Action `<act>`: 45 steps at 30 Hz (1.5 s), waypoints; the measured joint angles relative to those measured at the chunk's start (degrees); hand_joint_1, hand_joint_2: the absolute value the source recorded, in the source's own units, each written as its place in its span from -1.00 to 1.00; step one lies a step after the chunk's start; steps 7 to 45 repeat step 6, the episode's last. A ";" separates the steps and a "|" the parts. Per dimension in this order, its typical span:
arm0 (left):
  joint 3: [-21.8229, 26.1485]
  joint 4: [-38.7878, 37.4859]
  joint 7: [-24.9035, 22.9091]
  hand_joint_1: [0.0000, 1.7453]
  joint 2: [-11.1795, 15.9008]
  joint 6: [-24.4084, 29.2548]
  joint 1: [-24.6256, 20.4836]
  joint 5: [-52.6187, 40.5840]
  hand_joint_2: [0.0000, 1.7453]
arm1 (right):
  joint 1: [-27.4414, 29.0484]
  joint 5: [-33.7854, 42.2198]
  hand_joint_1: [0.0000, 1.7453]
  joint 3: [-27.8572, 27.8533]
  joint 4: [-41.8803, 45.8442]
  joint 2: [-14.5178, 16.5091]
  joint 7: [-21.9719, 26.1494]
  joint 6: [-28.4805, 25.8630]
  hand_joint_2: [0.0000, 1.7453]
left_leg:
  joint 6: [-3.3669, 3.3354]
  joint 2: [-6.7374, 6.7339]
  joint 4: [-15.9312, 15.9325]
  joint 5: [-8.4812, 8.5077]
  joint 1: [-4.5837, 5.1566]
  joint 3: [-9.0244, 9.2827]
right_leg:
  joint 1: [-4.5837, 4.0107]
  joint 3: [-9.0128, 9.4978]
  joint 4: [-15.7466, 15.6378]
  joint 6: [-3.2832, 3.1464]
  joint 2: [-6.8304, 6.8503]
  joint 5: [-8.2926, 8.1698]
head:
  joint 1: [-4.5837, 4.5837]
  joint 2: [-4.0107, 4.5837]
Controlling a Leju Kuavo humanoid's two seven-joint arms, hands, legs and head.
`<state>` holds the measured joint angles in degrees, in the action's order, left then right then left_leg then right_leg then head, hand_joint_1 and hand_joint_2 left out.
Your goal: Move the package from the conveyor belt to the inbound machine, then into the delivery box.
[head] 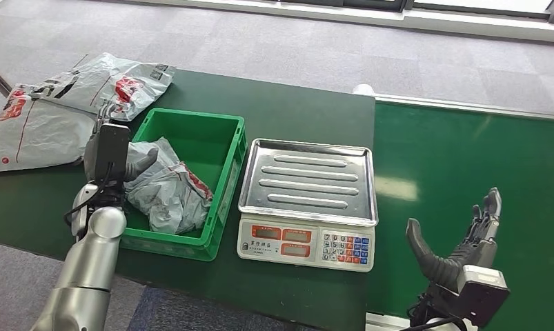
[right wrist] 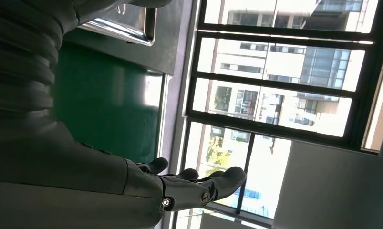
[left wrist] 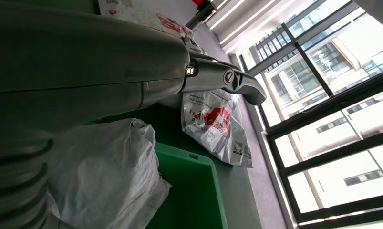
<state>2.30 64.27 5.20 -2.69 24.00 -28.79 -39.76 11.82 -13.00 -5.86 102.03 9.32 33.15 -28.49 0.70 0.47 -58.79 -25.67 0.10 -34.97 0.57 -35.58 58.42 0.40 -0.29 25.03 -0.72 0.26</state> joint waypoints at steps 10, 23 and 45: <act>0.29 2.59 3.63 -1.00 -0.28 -0.09 4.31 3.22 1.00 | 0.00 -0.97 -1.00 0.00 0.00 0.10 -0.69 1.37 1.00 | 0.00 -0.05 0.00 -0.02 0.00 0.01 | 0.00 -0.03 0.00 -0.01 -0.05 0.01 | 0.00 0.00; 0.29 2.59 3.63 -1.00 -0.28 -0.09 4.31 3.22 1.00 | 0.00 -0.97 -1.00 0.00 0.00 0.10 -0.69 1.37 1.00 | 0.00 -0.05 0.00 -0.02 0.00 0.01 | 0.00 -0.03 0.00 -0.01 -0.05 0.01 | 0.00 0.00; 0.29 2.59 3.63 -1.00 -0.28 -0.09 4.31 3.22 1.00 | 0.00 -0.97 -1.00 0.00 0.00 0.10 -0.69 1.37 1.00 | 0.00 -0.05 0.00 -0.02 0.00 0.01 | 0.00 -0.03 0.00 -0.01 -0.05 0.01 | 0.00 0.00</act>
